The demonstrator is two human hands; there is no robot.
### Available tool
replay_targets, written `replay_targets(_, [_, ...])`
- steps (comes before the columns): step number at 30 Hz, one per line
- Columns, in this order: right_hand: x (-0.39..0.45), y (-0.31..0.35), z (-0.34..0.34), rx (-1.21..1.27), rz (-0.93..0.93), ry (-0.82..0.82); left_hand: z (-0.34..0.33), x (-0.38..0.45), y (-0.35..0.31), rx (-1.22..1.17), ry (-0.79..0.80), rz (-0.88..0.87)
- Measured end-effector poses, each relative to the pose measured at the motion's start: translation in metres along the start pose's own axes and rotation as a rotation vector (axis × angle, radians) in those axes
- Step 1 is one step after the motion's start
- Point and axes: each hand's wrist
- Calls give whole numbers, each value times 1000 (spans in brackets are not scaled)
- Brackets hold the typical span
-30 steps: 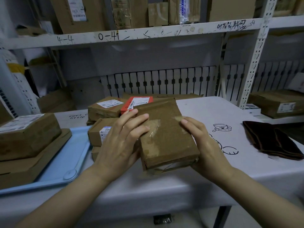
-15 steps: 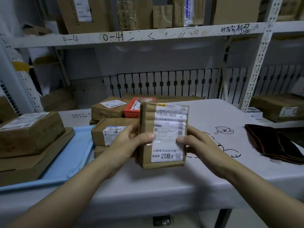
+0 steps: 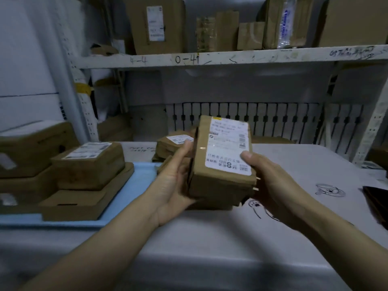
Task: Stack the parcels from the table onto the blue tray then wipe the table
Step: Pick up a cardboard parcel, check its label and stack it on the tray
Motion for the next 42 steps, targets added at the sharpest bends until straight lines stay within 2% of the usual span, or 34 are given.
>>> replay_targets(2, [10, 11, -23, 12, -31, 2, 13, -6, -14, -125, -51, -33])
replay_targets(5, [25, 22, -65, 55, -82, 44, 27, -19, -30, -146, -147, -192])
replay_targets(12, [65, 30, -183, 14, -181, 186, 104, -45, -77, 131, -500, -455])
replay_targets(16, [80, 37, -246, -1, -219, 214, 152, -47, -109, 344, -705, -493])
replay_targets(22, [104, 41, -310, -50, -210, 220, 191, -30, -142, 346, -785, -415])
replay_targets(25, [113, 35, -323, -166, -205, 209, 206, -16, -147, 368, -812, -365])
replay_targets(29, [116, 27, -329, -190, -211, 193, 221, -3, -144, 382, -804, -311])
replay_targets(34, [114, 27, -320, -213, -181, 226, 222, 0, -138, 386, -842, -351])
replay_targets(38, [110, 23, -304, -232, -161, 244, 209, -9, -128, 430, -971, -577])
replay_targets(42, [98, 22, -275, -228, -155, 225, 178, -23, -111, 649, -1048, -848])
Point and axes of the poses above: each hand's wrist, its own x-axis towards the middle knuckle, its own z-axis out of the back of the hand, y = z × x, and after that the axes turned 9 degrees about -y, right-handed
